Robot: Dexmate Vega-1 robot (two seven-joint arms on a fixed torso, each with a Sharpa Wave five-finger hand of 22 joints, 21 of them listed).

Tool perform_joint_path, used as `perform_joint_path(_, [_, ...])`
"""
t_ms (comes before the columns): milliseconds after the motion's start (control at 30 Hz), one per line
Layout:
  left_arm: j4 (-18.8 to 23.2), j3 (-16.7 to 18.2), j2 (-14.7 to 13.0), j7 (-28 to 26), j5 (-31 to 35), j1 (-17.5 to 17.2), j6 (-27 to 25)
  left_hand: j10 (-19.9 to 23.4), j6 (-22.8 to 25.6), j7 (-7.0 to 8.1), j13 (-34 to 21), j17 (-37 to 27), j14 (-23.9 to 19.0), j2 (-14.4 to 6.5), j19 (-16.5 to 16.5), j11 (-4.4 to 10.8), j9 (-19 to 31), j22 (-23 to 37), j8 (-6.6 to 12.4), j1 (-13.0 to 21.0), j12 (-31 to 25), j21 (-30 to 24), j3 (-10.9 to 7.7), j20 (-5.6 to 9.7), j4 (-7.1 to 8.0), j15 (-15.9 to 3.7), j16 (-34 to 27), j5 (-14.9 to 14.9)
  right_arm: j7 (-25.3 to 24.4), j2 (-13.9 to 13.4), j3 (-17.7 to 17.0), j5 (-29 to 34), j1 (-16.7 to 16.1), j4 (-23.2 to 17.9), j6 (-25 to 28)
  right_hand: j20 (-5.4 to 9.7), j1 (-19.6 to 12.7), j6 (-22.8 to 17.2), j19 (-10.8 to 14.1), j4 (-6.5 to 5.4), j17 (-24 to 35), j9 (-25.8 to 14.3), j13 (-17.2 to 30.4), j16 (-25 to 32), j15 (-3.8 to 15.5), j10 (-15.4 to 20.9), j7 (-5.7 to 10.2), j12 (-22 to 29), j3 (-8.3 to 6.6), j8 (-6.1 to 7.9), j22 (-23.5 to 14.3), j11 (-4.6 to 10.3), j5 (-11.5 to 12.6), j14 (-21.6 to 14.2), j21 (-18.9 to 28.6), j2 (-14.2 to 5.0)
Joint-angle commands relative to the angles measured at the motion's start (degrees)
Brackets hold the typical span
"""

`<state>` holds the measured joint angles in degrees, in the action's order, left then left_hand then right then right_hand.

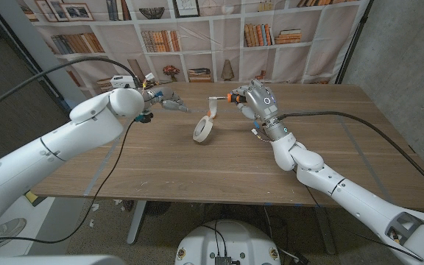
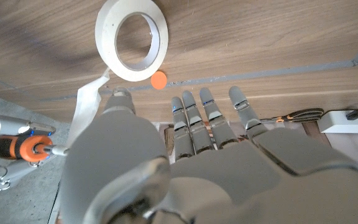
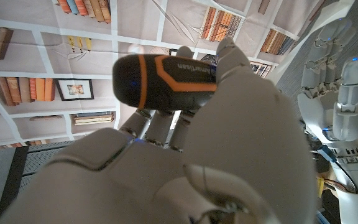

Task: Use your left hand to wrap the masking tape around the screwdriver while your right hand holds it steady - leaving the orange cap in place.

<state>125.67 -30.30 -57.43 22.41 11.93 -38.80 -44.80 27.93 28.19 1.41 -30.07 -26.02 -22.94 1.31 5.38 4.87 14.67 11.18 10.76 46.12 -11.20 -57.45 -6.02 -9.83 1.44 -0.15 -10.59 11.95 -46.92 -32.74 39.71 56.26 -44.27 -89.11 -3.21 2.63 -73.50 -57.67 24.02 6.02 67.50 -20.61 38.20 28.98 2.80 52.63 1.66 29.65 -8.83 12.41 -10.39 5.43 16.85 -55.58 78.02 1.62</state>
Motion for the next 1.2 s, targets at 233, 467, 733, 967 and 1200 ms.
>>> perform_joint_path(233, [-9.3,-10.9,4.2,12.8,5.9,9.2,3.5,-3.0,-2.6,0.55,1.4,0.3,5.6,1.4,6.5,0.0,-1.4,0.5,0.08,-3.0,0.1,2.3,2.37,-1.28,0.76,1.31,-0.4,1.1,-0.1,0.3,-0.1,-0.9,0.9,1.3,-0.7,8.76,-8.5,-4.3,-0.5,-0.21,0.4,-0.3,0.2,-0.5,9.92,0.9,3.94,-0.2,0.3,0.46,-0.2,-0.22,0.6,-6.1,0.6,-8.68])
perform_joint_path(467, [-11.2,-10.2,5.8,12.5,5.3,8.1,7.3,-2.6,-1.4,0.91,2.1,0.7,6.5,1.6,6.8,0.02,-1.8,0.6,0.67,-3.4,-0.4,2.5,3.01,-1.3,0.95,1.08,-0.6,1.7,-0.1,0.4,0.0,-1.1,1.1,1.7,-1.0,8.76,-8.5,-4.4,-0.6,-0.24,0.4,-0.3,0.4,-0.6,9.9,0.8,3.79,-0.3,0.4,0.47,-0.2,-0.31,0.6,-6.3,0.7,-8.71])
perform_joint_path(733, [-12.7,-14.3,7.9,15.2,10.6,10.3,6.0,-6.1,-6.4,-0.77,3.2,1.7,10.2,1.4,8.9,-1.55,-2.4,0.6,-0.44,-2.9,0.2,3.6,3.49,-1.92,0.84,2.11,-0.1,2.5,-0.2,0.4,0.1,-1.2,1.2,1.7,-1.1,8.77,-8.6,-4.4,-0.7,-0.23,0.4,-0.4,0.5,-0.7,9.9,0.9,3.8,-0.4,0.5,0.48,-0.2,-0.22,0.6,-6.4,0.8,-8.74])
perform_joint_path(967, [-14.1,-16.8,10.3,15.6,14.6,11.0,7.1,-8.4,-9.9,0.19,4.0,2.7,12.0,1.1,9.9,-0.73,-2.7,0.5,-0.51,-3.3,0.2,4.3,4.0,-2.17,1.15,2.14,-0.4,2.7,-0.4,0.1,-0.2,-1.2,0.8,1.1,-0.8,8.78,-8.7,-4.4,-0.7,-0.26,0.4,-0.3,0.5,-0.8,9.88,0.9,3.83,-0.5,0.61,0.42,-0.1,-0.28,0.7,-6.4,0.9,-8.73])
perform_joint_path(1200, [-16.4,-18.0,13.1,16.9,15.9,11.6,9.1,-8.1,-9.1,0.82,4.5,3.3,12.2,0.5,10.7,-0.38,-2.8,0.3,0.11,-3.3,-0.2,5.0,3.89,-2.15,1.22,2.09,-0.5,2.6,-0.8,0.0,-0.5,-1.4,0.1,0.7,-0.5,8.78,-8.7,-4.3,-0.8,-0.3,0.5,-0.3,0.7,-0.9,9.87,0.9,3.88,-0.6,0.68,0.31,-0.1,-0.16,0.7,-6.5,1.0,-8.79])
